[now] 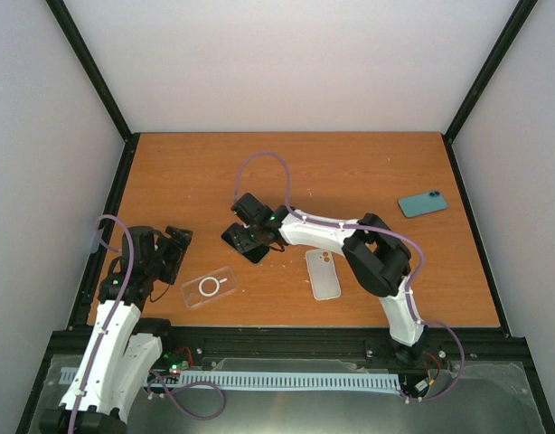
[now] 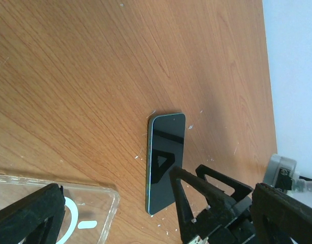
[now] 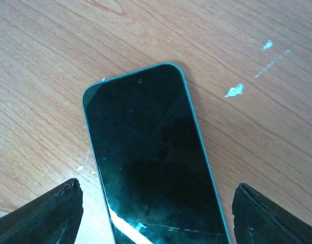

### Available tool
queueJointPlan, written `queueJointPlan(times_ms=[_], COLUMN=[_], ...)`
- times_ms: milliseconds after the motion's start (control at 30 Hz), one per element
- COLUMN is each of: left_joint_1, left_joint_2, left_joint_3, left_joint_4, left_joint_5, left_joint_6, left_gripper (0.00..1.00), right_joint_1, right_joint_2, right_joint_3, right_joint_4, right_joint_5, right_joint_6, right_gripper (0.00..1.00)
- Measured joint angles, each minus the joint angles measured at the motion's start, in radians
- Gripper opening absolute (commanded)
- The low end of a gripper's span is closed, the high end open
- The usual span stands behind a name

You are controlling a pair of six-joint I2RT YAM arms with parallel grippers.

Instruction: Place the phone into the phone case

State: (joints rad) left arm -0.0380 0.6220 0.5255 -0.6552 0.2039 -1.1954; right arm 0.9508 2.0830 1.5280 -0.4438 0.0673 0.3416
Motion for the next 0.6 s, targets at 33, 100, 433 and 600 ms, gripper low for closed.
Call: queueJointPlan(times_ms=[33,100,433,600], left_joint_1=[0.0,0.0,0.0,0.0], left_joint_2=[0.0,-0.001,-0.02,-0.022], left_joint_3=[0.0,0.0,0.0,0.001], left_joint_4=[-0.001,-0.004,-0.015,-0.021], left_joint_5=[0.0,0.0,0.0,-0.002], left_joint_6=[0.0,0.001,0.008,0.018], left_gripper=[0.99,1.0,1.0,0.99], right_joint_1=[0.002,0.006,0.006,0.008], right_joint_2=[0.013,0.04,0.133,0.146], right_joint_3=[0.012,0.043,0.137,0.14], right_joint_4=[-0.004,-0.02,-0.099,-0.112], right_joint_5=[-0.001,0.001,0.01,-0.01], right_joint_6=[-0.006,-0.022,-0.095,-0.115], right_gripper=[0.8,0.81,0.86,0.87])
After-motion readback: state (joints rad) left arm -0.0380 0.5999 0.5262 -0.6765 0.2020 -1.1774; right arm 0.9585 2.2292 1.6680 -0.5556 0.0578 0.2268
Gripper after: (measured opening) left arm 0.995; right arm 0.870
